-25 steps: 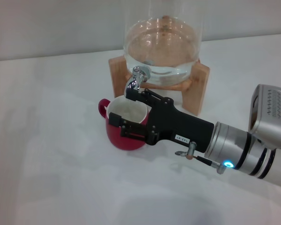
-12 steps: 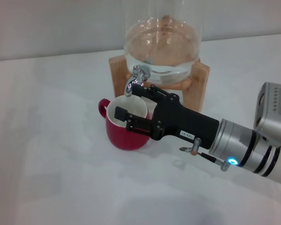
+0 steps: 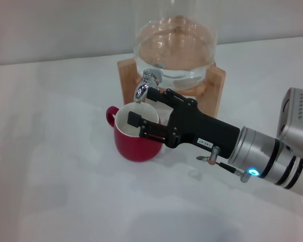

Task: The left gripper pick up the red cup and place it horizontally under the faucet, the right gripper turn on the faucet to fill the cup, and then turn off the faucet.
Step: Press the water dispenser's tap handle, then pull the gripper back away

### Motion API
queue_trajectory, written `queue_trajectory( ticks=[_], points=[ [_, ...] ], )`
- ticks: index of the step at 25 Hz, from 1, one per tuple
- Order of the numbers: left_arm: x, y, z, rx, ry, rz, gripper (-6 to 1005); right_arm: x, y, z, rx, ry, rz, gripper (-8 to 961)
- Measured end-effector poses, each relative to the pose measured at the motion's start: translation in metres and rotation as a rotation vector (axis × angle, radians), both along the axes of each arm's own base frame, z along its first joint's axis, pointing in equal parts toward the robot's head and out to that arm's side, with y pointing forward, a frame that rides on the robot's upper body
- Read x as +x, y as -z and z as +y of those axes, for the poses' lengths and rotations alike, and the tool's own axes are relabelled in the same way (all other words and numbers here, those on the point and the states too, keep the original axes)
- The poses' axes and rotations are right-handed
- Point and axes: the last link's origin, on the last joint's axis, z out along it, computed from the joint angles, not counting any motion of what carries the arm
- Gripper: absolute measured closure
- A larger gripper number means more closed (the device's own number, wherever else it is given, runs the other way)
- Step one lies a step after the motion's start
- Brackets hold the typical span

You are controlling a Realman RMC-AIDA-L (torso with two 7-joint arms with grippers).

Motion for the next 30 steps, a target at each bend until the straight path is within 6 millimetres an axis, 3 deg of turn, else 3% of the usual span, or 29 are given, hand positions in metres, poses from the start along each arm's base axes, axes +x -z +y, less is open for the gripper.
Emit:
queue_trajectory(
  ticks=[30],
  points=[
    [0.0024,0.0002,0.0026,-0.001,0.008,0.001,374,0.0061,-0.0022,-0.0025,0.002,0.012,-0.004,85]
  ],
)
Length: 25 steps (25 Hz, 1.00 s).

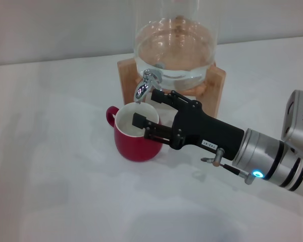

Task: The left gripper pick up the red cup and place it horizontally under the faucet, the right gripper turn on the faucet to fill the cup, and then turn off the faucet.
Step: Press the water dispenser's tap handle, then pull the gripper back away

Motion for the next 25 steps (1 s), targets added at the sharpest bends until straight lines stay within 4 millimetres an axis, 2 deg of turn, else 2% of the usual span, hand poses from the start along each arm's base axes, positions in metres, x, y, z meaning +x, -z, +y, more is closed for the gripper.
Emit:
queue_trajectory(
  ticks=[25],
  points=[
    [0.0036,0.0013,0.0032,-0.009,0.014,0.005,374,0.0089,-0.0094,0.0034,0.034,0.029,-0.001,85]
  ],
)
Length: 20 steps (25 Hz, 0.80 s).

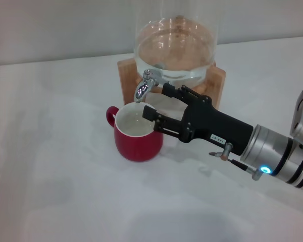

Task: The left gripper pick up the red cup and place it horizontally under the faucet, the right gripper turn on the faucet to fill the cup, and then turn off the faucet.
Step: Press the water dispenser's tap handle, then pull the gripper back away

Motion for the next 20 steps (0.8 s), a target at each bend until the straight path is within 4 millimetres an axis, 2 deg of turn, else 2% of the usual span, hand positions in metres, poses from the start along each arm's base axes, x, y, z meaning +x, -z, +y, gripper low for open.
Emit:
queue_trajectory(
  ticks=[20],
  points=[
    [0.0003,0.0001,0.0005,-0.001,0.000,0.000,374,0.0056,-0.0085,0.0036,0.023,0.012,-0.006,85]
  ],
)
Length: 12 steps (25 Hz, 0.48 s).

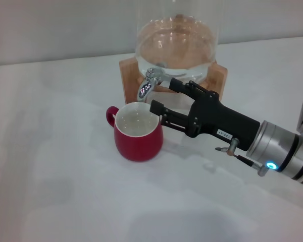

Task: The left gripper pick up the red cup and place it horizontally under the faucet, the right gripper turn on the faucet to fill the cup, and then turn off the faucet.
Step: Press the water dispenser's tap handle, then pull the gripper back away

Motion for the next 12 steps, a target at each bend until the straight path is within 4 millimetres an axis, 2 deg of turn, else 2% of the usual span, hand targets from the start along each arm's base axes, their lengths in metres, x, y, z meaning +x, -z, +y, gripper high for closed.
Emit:
queue_trajectory(
  ticks=[12],
  points=[
    [-0.001,0.001,-0.001,-0.005,-0.006,0.001,374,0.000,-0.013,-0.016,0.015,-0.058,0.083,85]
  ],
)
